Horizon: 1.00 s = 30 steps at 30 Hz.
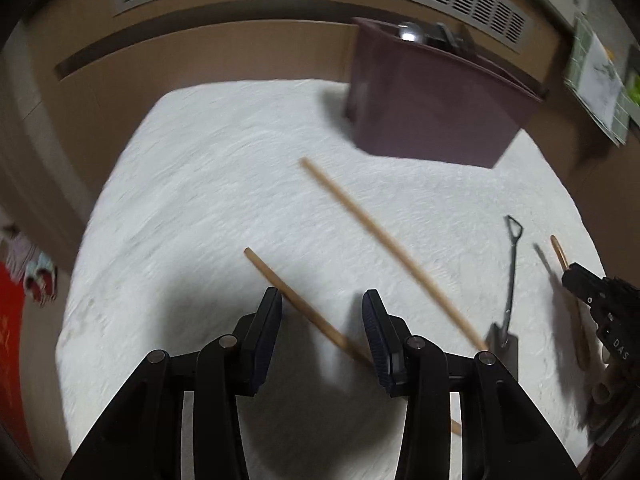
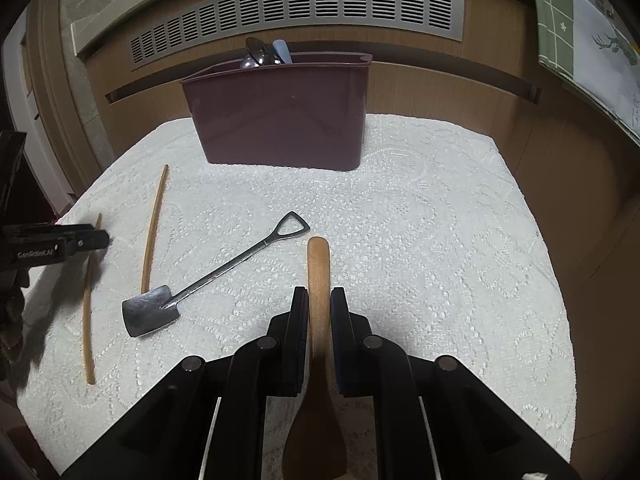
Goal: Organize utensils
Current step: 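Close the left tool on a bamboo chopstick while right tool holds wooden spoon, then lift the chopstick and wooden spoon up over the purple caddy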
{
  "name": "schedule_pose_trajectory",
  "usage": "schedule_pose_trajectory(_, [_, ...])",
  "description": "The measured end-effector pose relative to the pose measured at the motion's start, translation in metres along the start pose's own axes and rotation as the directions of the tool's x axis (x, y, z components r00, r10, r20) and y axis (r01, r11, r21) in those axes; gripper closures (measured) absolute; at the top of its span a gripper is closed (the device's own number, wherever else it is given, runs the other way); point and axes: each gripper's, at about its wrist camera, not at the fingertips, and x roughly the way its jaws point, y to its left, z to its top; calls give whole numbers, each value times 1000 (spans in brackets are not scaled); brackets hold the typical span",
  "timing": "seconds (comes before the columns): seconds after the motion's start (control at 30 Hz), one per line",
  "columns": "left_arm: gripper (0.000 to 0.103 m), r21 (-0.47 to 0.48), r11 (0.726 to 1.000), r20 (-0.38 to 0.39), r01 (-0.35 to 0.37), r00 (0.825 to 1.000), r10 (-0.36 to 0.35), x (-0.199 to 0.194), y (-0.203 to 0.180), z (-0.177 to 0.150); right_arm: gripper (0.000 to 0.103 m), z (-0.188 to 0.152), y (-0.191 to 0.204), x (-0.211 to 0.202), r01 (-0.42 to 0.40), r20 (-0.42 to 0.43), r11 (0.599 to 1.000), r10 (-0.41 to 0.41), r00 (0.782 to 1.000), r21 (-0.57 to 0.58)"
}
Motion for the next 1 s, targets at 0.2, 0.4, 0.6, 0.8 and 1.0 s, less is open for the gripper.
schedule_pose_trajectory(0.2, [61,60,998,-4,-37,999,38,12,-28,10,92,-1,-1,1,49,-16,999,-49,999,-7])
schedule_pose_trajectory(0.4, [72,53,998,-43,-31,999,34,4,-19,5,88,3,-5,15,10,-95,1000,-8,995,13])
schedule_pose_trajectory(0.6, [84,3,1000,-71,-24,997,24,-4,3,1,92,11,3,23,0,-110,1000,-1,994,-14])
schedule_pose_trajectory(0.8, [92,-16,999,-36,-39,999,38,9,-6,16,92,16,6,7,-17,-35,1000,17,999,-16])
schedule_pose_trajectory(1.0, [92,74,996,-44,-47,998,50,19,-33,25,92,20,2,-13,-12,18,1000,13,1000,-19])
